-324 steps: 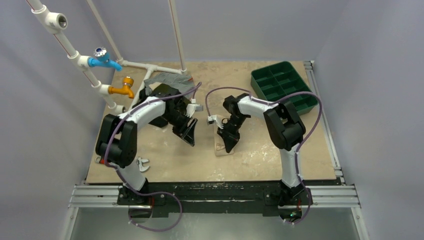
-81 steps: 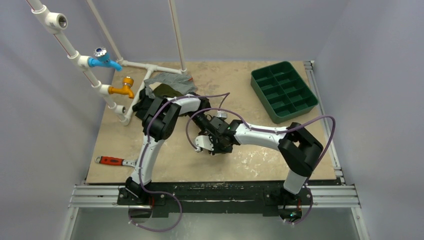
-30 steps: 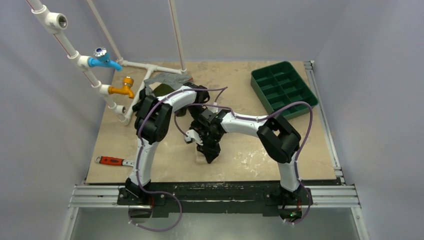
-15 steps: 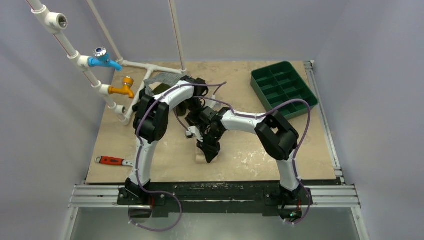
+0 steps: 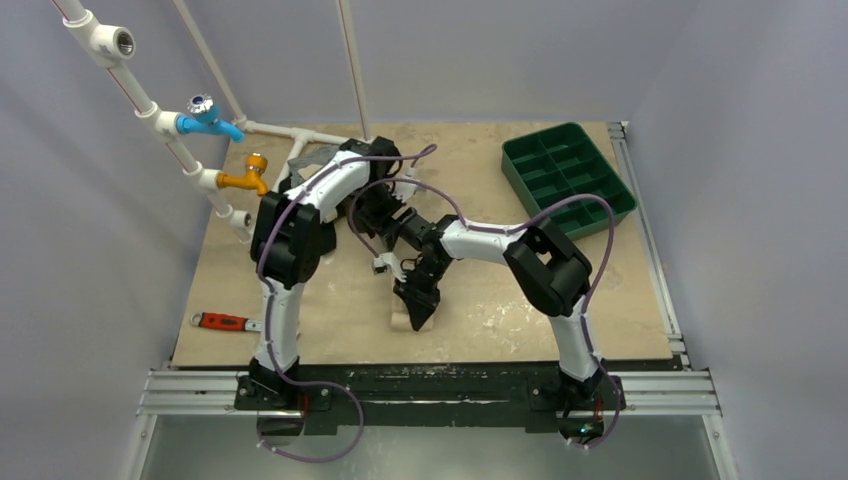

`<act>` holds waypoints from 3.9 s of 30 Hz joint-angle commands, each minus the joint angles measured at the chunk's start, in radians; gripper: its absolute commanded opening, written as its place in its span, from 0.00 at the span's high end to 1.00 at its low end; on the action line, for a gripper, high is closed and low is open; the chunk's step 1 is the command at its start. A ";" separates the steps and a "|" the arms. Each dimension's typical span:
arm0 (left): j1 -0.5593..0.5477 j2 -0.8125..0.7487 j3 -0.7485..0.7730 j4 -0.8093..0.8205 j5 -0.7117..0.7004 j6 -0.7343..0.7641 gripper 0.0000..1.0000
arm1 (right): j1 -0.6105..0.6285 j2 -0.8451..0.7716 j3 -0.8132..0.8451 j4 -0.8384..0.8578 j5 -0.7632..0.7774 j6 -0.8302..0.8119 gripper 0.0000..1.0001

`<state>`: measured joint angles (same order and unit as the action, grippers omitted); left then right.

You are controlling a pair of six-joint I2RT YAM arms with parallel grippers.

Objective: Roll the underwear
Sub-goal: Roll the underwear to the center of the board.

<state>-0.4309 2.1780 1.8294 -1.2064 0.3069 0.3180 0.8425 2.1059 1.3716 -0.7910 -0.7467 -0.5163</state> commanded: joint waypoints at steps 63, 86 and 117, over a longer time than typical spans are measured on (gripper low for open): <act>-0.411 -0.537 -0.658 0.565 0.159 -0.004 0.21 | -0.230 0.512 0.420 -0.433 0.261 -0.222 1.00; -0.461 -0.499 -0.711 0.758 0.079 -0.020 0.22 | -0.229 0.528 0.425 -0.431 0.259 -0.220 1.00; -0.520 -0.339 -0.757 0.847 0.022 -0.095 0.74 | -0.253 0.519 0.420 -0.427 0.225 -0.218 1.00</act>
<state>-0.9382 1.7695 1.0714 -0.4343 0.2859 0.2237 0.6010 2.5267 1.8248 -1.5703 -0.7685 -0.7193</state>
